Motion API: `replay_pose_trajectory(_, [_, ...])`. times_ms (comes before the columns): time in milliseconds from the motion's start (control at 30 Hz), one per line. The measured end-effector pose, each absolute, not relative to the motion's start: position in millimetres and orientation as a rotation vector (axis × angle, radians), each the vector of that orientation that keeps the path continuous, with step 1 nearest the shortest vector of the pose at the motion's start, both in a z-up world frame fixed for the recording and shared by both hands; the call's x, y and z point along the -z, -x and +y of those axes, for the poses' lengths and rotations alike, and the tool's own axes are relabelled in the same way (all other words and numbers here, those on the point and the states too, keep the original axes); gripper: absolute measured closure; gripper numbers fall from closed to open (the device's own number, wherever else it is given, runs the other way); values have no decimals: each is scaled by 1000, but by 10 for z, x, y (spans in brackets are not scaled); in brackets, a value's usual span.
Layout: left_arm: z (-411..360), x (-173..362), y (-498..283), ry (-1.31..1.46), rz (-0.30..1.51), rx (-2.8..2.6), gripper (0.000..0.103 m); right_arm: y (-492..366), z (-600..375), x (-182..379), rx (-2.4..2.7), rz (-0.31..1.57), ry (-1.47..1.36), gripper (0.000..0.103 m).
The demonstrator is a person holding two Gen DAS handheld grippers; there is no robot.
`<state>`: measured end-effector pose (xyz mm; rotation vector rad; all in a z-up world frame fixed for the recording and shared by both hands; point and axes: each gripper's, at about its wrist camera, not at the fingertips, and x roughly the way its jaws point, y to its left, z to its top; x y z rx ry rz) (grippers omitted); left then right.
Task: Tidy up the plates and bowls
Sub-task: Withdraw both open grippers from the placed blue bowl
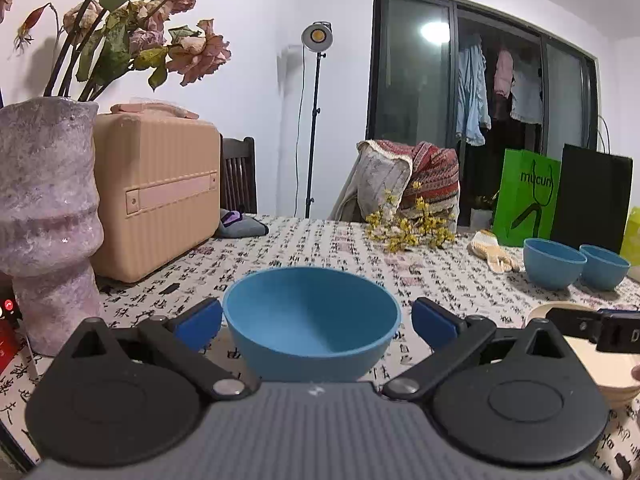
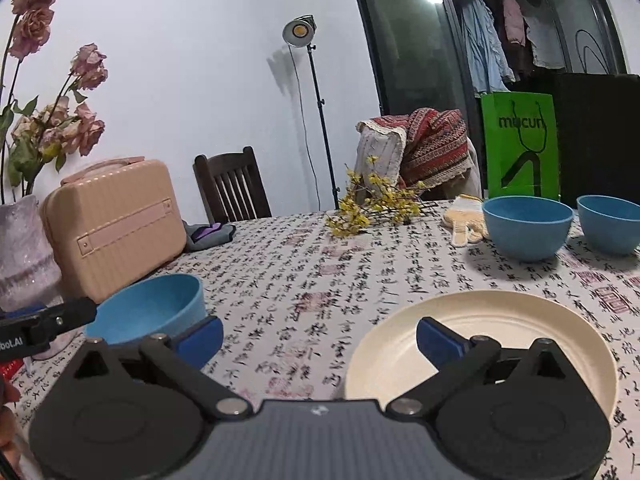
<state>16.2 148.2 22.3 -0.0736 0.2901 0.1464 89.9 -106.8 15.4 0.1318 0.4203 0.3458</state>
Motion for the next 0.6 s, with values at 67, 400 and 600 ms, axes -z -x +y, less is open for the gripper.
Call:
replay_pose_trajectory(67, [1454,-197,-135,68,291,-147,0,-875,-1113,-144,-343,418,-130,0])
replay_pose_trajectory(400, [1334,-122,-81,36,310,-152,0,-801,-1322,-99,-329,400,-133,0])
replay_pose_trajectory(600, [1210,-122,-107,19,317,-136,0,-759,-1444,-121,-307,380,-129,0])
